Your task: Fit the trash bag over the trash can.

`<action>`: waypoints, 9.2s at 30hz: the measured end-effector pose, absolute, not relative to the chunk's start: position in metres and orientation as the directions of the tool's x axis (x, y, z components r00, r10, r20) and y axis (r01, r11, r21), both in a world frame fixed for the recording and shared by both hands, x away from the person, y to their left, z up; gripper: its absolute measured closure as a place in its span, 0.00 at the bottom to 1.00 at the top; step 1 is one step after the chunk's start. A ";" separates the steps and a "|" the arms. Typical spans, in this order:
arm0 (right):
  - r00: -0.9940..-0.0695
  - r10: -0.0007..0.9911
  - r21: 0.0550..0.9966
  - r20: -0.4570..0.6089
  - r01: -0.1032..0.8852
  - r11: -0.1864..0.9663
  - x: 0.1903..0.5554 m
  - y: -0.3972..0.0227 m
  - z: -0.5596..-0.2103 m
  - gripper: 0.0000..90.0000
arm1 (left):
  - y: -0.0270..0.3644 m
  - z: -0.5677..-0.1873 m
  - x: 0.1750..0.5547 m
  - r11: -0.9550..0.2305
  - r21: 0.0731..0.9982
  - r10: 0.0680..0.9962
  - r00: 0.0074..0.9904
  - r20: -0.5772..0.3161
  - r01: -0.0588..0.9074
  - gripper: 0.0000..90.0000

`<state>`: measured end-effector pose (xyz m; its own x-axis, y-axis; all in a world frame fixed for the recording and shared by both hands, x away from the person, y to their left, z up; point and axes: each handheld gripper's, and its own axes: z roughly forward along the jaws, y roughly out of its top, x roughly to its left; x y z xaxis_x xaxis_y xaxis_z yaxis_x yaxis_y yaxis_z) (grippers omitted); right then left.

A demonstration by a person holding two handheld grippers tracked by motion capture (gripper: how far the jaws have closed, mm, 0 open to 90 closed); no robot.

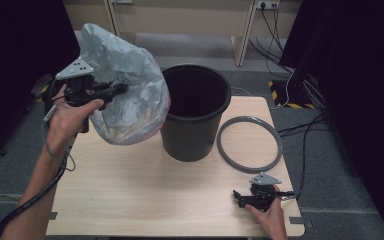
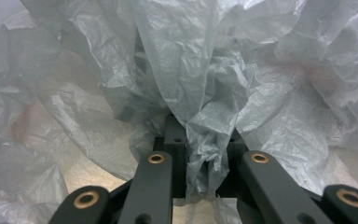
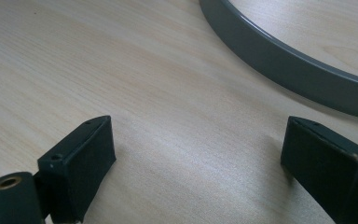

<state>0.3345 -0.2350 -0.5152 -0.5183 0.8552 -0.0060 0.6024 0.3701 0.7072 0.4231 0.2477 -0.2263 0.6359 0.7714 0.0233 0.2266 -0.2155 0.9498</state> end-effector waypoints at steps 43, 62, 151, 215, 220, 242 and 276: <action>-0.520 0.854 0.708 -0.004 0.602 0.369 0.335 -0.235 -0.515 0.11 | 0.086 -0.243 0.516 -0.233 0.898 0.719 0.688 -0.099 0.373 0.78; -0.518 0.854 0.744 0.044 0.588 0.318 0.342 -0.246 -0.501 0.19 | 0.152 -0.230 0.481 -0.151 0.920 0.746 0.652 -0.135 0.363 0.31; -0.556 0.824 0.915 0.111 0.381 0.134 0.496 -0.178 -0.290 0.59 | 0.233 -0.296 0.437 -0.034 0.934 0.798 0.572 -0.189 0.356 0.21; -0.522 0.850 0.900 0.075 0.401 0.168 0.504 -0.171 -0.286 0.61 | 0.242 -0.336 0.433 -0.102 0.944 0.755 0.642 -0.132 0.314 0.52; -0.467 0.884 0.923 0.033 0.354 0.152 0.527 -0.173 -0.285 0.51 | 0.246 -0.334 0.433 -0.080 0.945 0.758 0.635 -0.149 0.317 0.48; -0.493 0.870 0.900 -0.005 0.377 0.218 0.501 -0.170 -0.280 0.61 | 0.252 -0.333 0.432 -0.079 0.941 0.769 0.621 -0.151 0.328 0.46; -0.529 0.834 0.923 0.155 0.379 0.069 0.512 -0.181 -0.282 0.53 | 0.224 -0.347 0.436 -0.140 0.941 0.707 0.697 -0.124 0.309 0.36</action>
<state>0.5123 -0.1812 -0.2817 -0.5290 0.8344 0.1547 0.3793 0.0694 0.9227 0.4357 0.2241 -0.3475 0.6966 0.7068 -0.1235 0.3088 -0.1399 0.9408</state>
